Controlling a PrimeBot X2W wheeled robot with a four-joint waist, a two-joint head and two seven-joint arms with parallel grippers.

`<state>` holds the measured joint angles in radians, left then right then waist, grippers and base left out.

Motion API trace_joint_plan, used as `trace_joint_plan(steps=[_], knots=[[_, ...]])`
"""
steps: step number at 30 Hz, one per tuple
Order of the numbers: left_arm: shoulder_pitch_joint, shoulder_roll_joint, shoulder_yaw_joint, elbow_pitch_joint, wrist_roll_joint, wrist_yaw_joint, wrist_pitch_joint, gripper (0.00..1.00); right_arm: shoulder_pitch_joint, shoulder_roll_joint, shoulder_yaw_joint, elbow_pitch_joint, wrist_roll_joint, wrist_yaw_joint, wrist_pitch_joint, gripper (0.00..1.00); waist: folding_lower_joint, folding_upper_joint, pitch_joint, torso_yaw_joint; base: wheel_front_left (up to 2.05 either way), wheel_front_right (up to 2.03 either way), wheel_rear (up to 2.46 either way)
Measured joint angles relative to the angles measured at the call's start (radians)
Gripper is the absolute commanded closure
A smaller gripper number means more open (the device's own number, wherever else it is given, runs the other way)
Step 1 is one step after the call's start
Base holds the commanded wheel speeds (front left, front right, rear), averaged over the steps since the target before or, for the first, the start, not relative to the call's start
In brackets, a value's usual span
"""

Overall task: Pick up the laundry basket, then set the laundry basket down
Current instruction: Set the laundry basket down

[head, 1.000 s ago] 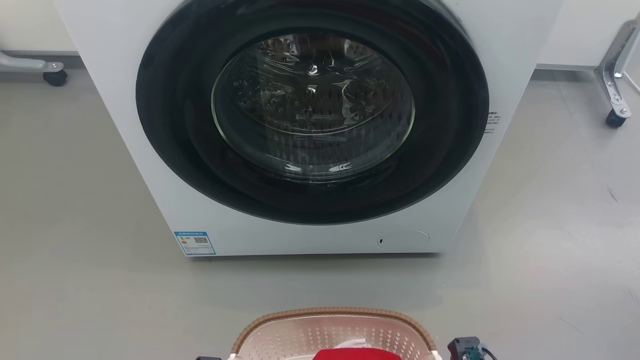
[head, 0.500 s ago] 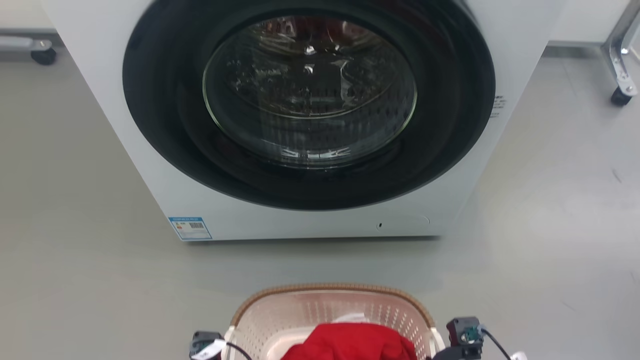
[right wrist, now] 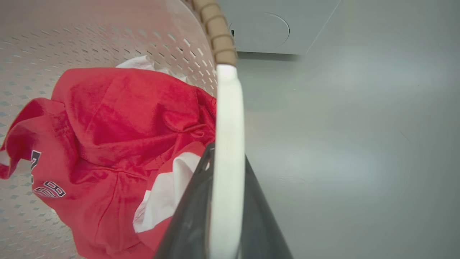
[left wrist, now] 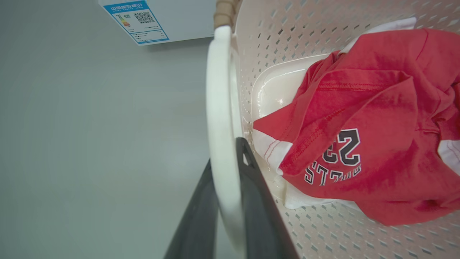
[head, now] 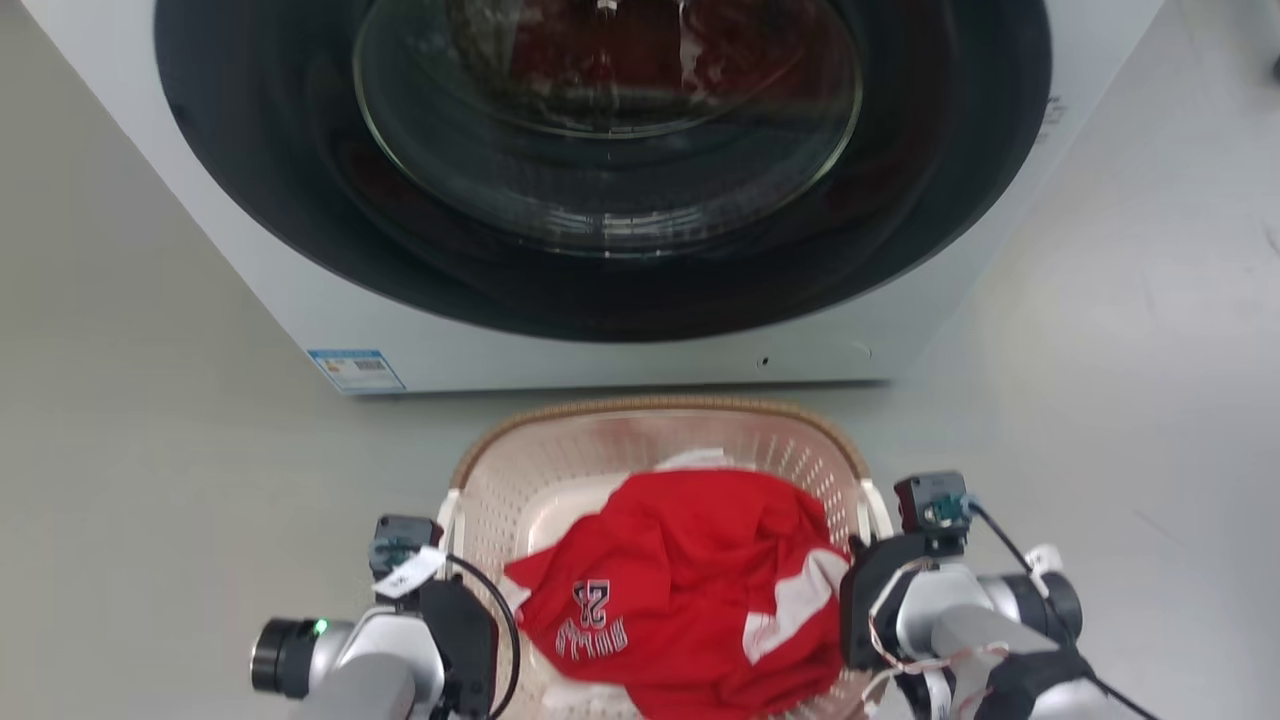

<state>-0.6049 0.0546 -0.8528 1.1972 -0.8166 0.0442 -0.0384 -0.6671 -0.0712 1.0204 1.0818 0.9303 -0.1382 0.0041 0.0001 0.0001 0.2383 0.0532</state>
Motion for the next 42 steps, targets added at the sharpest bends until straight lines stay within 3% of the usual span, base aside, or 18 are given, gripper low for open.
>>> trace_joint_plan(steps=[10,42], knots=[[-0.125,0.002,0.008,-0.008,0.002,0.001,-0.018,1.00,-0.158,-0.002,-0.012,0.037,-0.026,0.000,-0.027,1.00,0.0001,0.0000,0.151,0.004,0.00,0.00,0.00],[-0.357,-0.006,0.028,-0.003,0.021,0.001,-0.083,1.00,-0.408,-0.012,-0.017,0.118,-0.068,0.007,-0.115,1.00,0.0000,0.0000,0.586,0.046,0.00,0.00,0.00]])
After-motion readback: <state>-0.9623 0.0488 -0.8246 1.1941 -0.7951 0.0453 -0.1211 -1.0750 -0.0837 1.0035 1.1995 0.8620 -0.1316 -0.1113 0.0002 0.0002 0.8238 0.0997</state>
